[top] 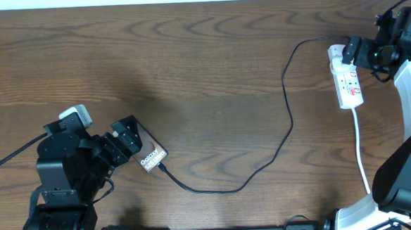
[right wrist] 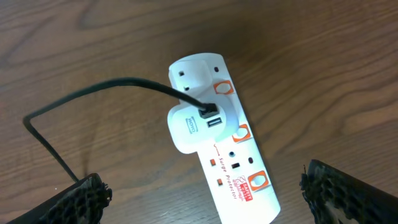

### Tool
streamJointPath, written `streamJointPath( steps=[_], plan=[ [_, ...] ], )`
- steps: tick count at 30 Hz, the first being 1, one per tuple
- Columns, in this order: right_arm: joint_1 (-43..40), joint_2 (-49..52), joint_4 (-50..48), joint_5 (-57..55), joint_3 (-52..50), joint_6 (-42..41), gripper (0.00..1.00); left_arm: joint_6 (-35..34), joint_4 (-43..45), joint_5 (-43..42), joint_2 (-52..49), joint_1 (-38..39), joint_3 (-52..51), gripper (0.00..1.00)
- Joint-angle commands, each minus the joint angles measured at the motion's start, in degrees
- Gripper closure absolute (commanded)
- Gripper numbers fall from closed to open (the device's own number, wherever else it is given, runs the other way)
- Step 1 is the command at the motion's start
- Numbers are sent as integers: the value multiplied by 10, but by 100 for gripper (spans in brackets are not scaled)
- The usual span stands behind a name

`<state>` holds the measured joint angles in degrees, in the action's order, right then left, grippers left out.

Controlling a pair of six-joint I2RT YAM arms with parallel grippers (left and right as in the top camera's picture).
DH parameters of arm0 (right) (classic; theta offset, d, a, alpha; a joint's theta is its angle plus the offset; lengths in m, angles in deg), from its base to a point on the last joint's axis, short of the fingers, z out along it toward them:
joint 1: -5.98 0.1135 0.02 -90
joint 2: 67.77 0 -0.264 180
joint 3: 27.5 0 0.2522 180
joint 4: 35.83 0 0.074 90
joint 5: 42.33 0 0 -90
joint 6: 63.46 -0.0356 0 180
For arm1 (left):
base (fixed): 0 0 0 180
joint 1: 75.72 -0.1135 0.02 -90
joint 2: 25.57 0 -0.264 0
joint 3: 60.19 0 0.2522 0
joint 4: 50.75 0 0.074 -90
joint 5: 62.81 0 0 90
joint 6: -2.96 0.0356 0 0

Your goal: Plug charger to phone and switch on socket

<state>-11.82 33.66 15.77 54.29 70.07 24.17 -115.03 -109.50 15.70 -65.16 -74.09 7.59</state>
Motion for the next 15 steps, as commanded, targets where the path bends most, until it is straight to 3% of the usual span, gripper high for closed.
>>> streamJointPath(
  steps=[1, 15],
  plan=[
    [-4, 23, -3, 5, -5, 17, 1, 14, 0, 2, 0, 1, 11, 2],
    [-10, 85, -20, 103, -5, 113, 1, 14, 0, 2, 0, 1, 11, 2]
  ],
)
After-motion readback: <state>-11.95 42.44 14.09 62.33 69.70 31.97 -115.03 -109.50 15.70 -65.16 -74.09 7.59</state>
